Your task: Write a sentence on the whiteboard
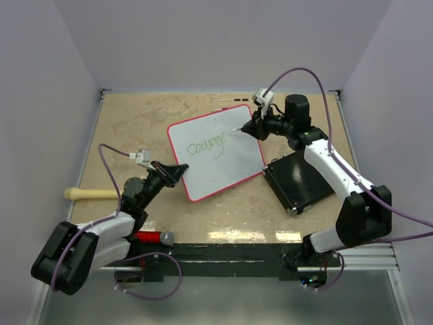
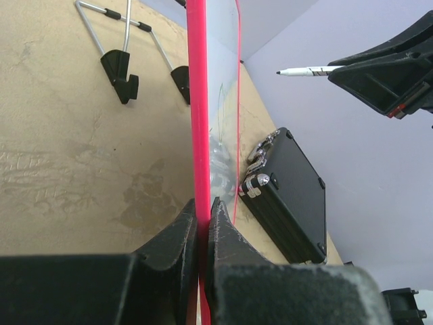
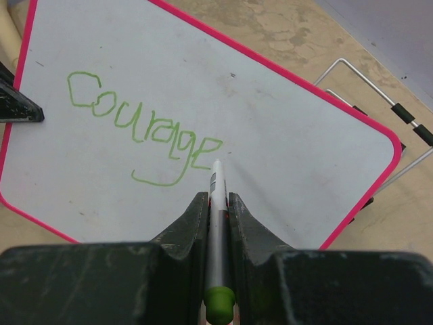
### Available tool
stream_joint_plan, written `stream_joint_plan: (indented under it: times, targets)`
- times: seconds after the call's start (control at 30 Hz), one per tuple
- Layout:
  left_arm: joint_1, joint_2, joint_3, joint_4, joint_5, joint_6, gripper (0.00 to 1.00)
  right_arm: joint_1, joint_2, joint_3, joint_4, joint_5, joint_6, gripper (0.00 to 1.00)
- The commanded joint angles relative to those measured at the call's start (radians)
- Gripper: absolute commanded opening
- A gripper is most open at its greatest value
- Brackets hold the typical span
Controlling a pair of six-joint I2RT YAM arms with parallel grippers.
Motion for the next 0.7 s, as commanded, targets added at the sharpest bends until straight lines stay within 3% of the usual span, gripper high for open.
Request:
stream_joint_plan:
  times: [0.0,0.67]
  targets:
    - [-0.009,0.003,-0.025,-0.042,0.064,0.139,0.0,-0.007,-0.007,-0.009,0.052,-0.05,0.013,0.0]
    - [-0.009,0.004,-0.03,-0.044,0.064,0.139,0.0,-0.02,0.077,0.017,0.075,-0.07,0.01,0.0]
